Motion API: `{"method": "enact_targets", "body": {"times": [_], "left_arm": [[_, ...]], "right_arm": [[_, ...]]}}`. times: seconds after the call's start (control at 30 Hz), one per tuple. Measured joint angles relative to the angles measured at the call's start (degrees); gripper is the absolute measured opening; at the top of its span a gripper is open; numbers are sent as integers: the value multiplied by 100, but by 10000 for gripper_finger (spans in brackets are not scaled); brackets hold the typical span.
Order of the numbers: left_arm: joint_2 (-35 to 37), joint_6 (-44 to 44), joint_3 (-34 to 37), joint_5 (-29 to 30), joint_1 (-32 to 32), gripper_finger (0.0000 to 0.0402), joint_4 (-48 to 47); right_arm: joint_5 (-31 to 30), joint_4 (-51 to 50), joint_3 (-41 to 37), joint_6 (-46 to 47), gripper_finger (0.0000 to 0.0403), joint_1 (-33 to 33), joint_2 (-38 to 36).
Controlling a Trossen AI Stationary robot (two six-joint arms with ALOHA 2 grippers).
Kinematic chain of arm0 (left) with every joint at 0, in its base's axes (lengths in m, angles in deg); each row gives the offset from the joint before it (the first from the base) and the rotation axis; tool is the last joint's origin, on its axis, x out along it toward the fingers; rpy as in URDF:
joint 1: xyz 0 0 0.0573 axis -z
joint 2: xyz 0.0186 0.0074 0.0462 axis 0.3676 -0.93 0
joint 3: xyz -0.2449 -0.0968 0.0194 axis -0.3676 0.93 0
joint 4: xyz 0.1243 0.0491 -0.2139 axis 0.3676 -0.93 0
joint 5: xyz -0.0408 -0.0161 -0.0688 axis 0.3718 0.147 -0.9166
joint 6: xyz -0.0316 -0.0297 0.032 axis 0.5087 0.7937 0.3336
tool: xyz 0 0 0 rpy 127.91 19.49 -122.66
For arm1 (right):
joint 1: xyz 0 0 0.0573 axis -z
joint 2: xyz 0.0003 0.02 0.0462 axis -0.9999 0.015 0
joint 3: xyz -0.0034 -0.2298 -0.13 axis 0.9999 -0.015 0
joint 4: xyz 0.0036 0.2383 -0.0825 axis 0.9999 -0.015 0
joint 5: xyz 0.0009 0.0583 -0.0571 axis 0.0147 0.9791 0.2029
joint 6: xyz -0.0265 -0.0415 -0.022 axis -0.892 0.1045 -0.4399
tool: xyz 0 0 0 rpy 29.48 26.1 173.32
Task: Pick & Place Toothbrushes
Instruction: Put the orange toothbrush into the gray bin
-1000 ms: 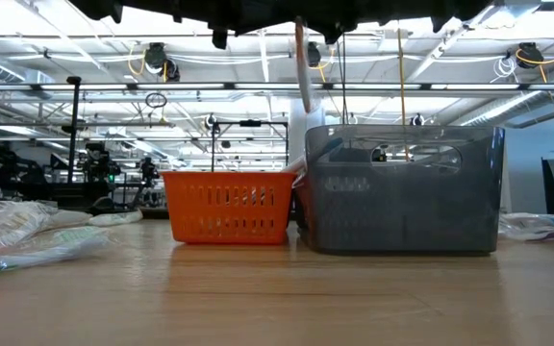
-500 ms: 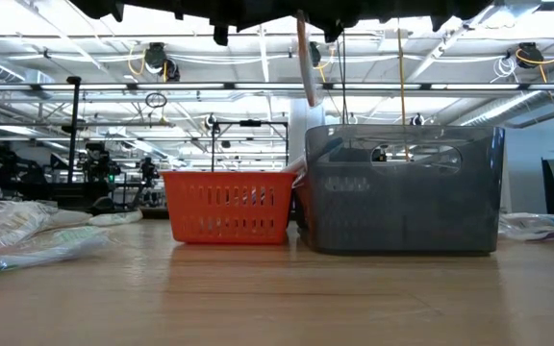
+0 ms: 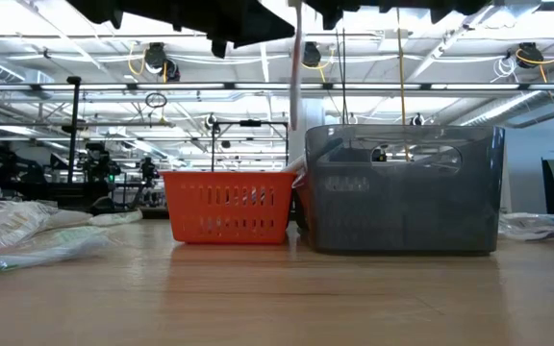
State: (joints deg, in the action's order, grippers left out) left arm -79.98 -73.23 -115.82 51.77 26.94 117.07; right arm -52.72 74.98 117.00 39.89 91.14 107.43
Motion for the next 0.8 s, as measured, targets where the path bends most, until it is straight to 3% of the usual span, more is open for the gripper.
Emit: {"method": "enact_targets", "body": {"times": [0.27, 0.5, 0.8], "left_arm": [[3, -6, 1, -26, 2, 1, 33], [6, -4, -1, -42, 2, 1, 30], [14, 16, -1, -26, 2, 6, -18]], "right_arm": [[-12, -197, -4, -56, 118, 62, 10], [-20, -153, -7, -173, 40, 68, 10], [-9, -202, -11, -172, 40, 68, 12]]}}
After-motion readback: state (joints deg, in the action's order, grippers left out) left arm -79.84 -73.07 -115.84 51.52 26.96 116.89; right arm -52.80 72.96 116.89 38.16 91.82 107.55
